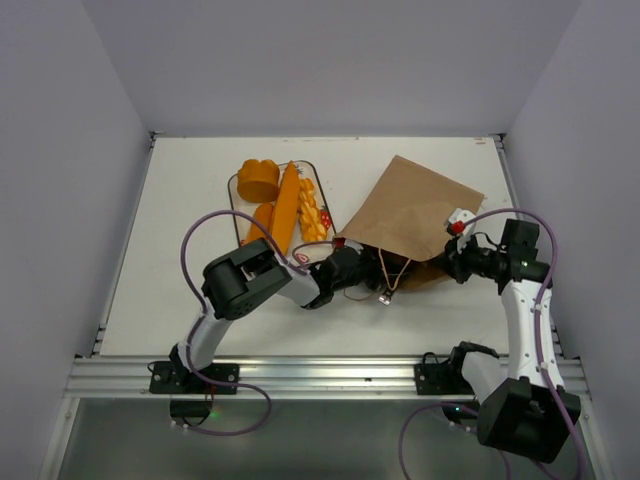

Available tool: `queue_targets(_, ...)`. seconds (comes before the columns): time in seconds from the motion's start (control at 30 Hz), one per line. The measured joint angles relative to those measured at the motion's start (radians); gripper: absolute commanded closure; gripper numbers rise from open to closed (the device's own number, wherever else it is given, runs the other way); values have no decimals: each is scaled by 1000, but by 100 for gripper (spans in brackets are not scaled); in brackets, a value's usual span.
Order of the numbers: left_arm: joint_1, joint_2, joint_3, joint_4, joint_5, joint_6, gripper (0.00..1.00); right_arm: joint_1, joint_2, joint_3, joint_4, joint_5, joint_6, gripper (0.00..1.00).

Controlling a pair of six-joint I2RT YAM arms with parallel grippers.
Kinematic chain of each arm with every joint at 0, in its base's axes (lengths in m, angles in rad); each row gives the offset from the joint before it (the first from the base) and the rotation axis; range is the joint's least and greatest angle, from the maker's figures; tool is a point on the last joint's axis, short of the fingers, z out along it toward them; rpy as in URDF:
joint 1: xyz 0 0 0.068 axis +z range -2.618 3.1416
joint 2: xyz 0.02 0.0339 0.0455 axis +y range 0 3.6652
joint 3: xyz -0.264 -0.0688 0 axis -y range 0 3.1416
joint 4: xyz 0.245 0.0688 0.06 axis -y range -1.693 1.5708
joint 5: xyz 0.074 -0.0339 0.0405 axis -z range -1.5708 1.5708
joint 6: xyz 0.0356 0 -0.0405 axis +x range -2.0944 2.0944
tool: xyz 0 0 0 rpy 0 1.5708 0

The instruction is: Take the fake bread out of the paper bag

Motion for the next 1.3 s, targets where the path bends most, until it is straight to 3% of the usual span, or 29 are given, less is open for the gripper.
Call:
queue_targets(0.67, 0, -267, -244, -94, 29, 110, 100, 2, -17, -42, 214, 146, 234, 100)
queue_targets(1.3, -24, -751, -464, -428, 34, 276, 100, 2, -42, -50, 321, 255, 359, 100)
